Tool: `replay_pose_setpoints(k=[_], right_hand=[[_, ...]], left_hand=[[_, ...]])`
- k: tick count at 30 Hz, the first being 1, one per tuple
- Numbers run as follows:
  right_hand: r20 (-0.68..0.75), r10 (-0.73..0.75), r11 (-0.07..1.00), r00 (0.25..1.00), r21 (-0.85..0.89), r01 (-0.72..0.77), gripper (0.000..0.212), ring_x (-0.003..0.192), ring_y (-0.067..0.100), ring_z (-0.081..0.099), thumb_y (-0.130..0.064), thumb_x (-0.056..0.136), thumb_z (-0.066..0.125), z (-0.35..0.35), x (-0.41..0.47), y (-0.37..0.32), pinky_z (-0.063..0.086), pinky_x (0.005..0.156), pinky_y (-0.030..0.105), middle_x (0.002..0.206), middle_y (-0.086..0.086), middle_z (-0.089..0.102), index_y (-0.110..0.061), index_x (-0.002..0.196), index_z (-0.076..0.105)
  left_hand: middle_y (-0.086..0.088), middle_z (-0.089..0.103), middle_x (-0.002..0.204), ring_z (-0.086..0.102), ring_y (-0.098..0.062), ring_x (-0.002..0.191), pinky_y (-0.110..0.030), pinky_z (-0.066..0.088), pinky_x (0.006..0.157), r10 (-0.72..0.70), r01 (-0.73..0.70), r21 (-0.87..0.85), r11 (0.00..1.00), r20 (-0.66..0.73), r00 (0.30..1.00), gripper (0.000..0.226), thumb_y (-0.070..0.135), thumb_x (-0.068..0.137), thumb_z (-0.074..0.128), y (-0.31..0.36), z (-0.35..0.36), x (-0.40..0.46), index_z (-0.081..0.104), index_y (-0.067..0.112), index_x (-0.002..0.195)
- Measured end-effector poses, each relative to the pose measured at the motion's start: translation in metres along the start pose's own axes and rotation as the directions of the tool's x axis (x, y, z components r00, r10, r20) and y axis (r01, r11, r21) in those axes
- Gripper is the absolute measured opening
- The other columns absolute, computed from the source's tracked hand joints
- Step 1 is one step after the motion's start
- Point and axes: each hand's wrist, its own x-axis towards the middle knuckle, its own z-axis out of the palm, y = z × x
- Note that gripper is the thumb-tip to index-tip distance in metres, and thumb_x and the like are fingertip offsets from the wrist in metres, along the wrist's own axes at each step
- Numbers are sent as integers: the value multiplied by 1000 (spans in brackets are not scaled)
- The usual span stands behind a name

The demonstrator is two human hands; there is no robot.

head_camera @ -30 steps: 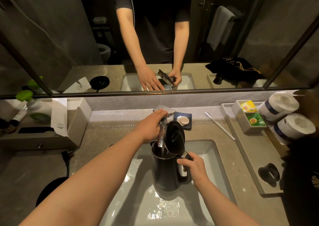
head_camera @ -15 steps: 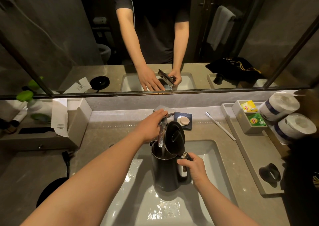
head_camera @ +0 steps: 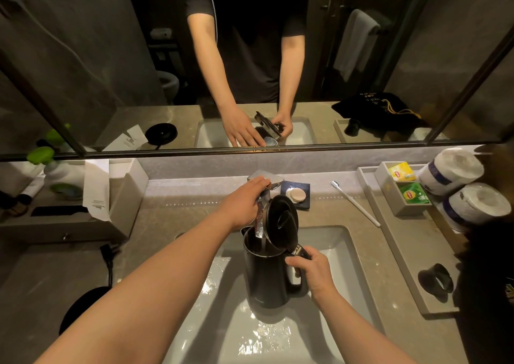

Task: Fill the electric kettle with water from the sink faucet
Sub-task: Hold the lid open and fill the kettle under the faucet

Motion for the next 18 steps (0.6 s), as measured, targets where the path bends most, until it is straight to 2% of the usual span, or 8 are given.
replay_pose_setpoints(k=[8,18], right_hand=[[1,0,1000,1000,1,0,22,50,14,53,-20,55,79,0,1,2,47,50,30,52,-1,57,-8,66,64],[5,-16,1000,1000,9,16,15,53,20,52,-18,57,78,0,-1,0,46,53,33,51,-1,57,-16,58,63]], left_hand=[[7,23,160,35,-20,139,-42,38,109,-6,6,13,1000,-6,1000,63,19,94,55,0,1,1,29,33,149],[5,27,159,37,-21,137,-41,37,108,1,-1,11,1000,-7,1000,60,19,94,54,1,-1,0,31,31,149]])
